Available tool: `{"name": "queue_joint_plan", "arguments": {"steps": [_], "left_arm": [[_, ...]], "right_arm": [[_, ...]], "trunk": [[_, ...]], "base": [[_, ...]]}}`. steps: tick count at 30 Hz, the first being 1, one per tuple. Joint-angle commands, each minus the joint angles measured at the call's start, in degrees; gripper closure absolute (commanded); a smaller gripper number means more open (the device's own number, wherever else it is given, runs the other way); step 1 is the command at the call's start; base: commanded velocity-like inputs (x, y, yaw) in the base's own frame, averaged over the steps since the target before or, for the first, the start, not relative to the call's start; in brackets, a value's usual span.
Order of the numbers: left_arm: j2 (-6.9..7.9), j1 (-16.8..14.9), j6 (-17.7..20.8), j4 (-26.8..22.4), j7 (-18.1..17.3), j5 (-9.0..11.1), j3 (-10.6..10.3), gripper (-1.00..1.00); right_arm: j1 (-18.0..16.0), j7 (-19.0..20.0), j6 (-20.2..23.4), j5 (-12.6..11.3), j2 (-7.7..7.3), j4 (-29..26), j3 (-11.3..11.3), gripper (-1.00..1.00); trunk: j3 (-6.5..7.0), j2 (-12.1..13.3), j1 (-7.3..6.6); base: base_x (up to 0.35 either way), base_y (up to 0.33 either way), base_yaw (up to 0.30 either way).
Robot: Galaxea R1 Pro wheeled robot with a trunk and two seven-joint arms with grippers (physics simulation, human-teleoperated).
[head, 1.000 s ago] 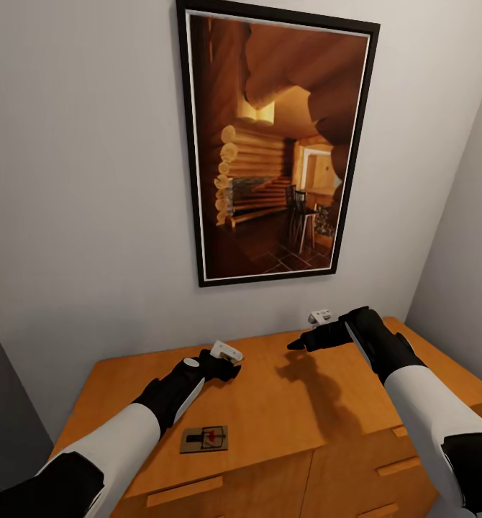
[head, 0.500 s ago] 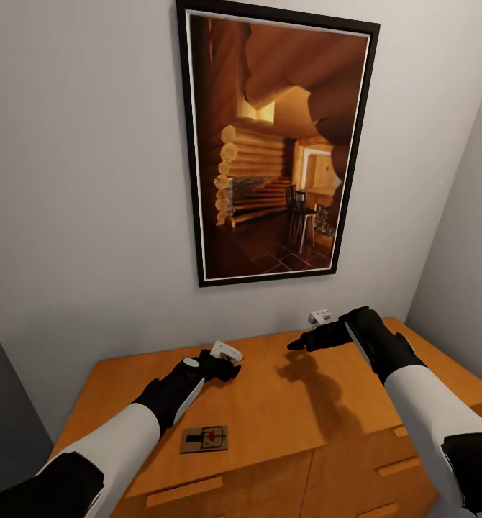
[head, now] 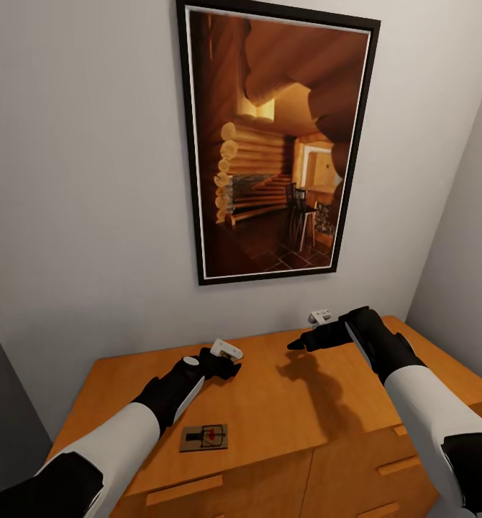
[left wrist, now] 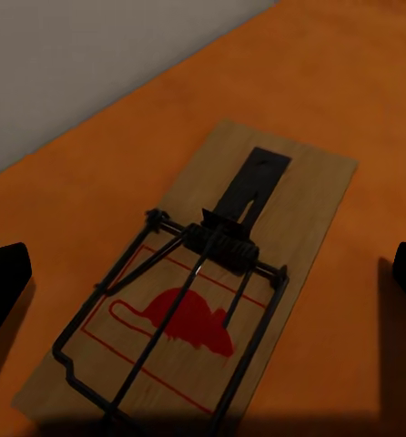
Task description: Take the four mousetraps from the cabinet in the bathroom and place them on the bathroom floor. Make sure all four end up on the same floor surface, and ensure that at least two of them are either under or directly next to the same bathroom sink.
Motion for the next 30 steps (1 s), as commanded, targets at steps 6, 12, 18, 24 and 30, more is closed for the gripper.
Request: {"name": "queue_joint_plan", "arguments": {"steps": [6,12,18,24,30], "left_arm": [[0.07,-0.02,0.38,0.78,-0.07,-0.21,-0.26,-1.0],[0.03,-0.02,0.33,0.79,-0.16,-0.27,-0.26,-1.0],[0.14,-0.02,0.41,0.79,-0.1,-0.29,-0.26,-1.0],[0.35,-0.02,0.61,0.79,-0.14,-0.22,-0.12,-1.0],[0.31,-0.02,0.7,0.81,-0.13,-0.21,-0.09,-1.0]], "right_arm": [[-0.04,0.5,0.03,0.58,-0.04,-0.08,0.11,-1.0],[-0.04,0.5,0.03,0.58,-0.04,-0.08,0.11,-1.0],[-0.04,0.5,0.03,0.58,-0.04,-0.08,0.11,-1.0],[-0.04,0.5,0.03,0.58,-0.04,-0.08,0.11,-1.0],[-0.04,0.5,0.03,0.58,-0.04,-0.08,0.11,-1.0]], "trunk": [[-0.09,-0.04,0.01],[-0.09,-0.04,0.01],[-0.09,-0.04,0.01],[-0.09,-0.04,0.01],[-0.09,-0.04,0.01]], "base": [[0.0,0.0,0.0],[0.0,0.0,0.0],[0.0,0.0,0.0],[0.0,0.0,0.0],[0.0,0.0,0.0]]}}
